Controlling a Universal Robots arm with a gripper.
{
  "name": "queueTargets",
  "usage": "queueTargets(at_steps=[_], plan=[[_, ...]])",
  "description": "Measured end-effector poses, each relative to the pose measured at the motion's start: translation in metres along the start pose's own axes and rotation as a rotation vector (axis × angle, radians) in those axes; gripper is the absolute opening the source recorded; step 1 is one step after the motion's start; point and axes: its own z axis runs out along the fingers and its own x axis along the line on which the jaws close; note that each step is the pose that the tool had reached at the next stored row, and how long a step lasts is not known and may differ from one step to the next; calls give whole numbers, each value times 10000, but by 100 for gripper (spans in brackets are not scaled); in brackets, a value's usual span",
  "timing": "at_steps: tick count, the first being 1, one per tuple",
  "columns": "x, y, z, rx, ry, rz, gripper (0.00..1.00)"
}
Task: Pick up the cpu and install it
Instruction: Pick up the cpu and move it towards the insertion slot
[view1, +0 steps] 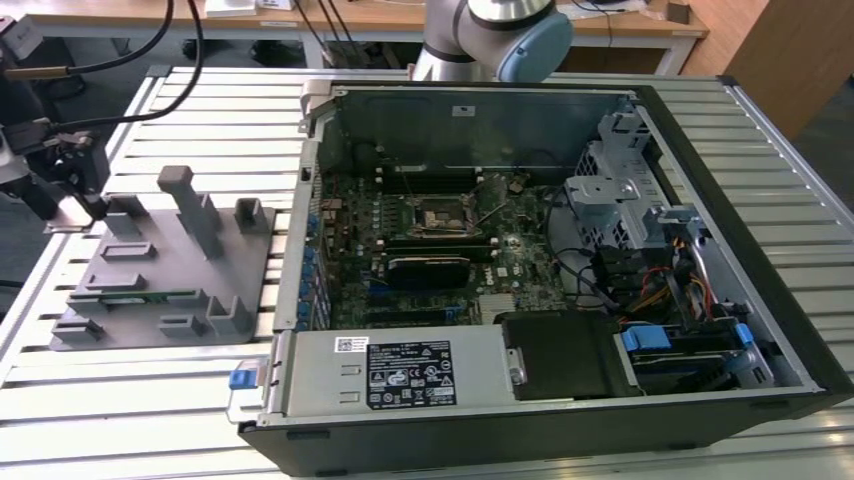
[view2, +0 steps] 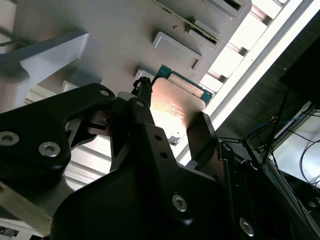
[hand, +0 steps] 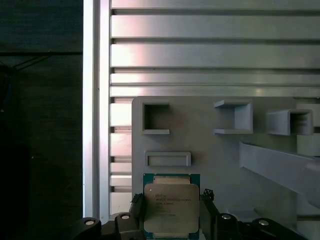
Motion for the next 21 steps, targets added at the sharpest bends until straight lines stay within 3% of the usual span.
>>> queueTargets(at_steps=[21], plan=[[-1,5,-159,1,1,0,53]])
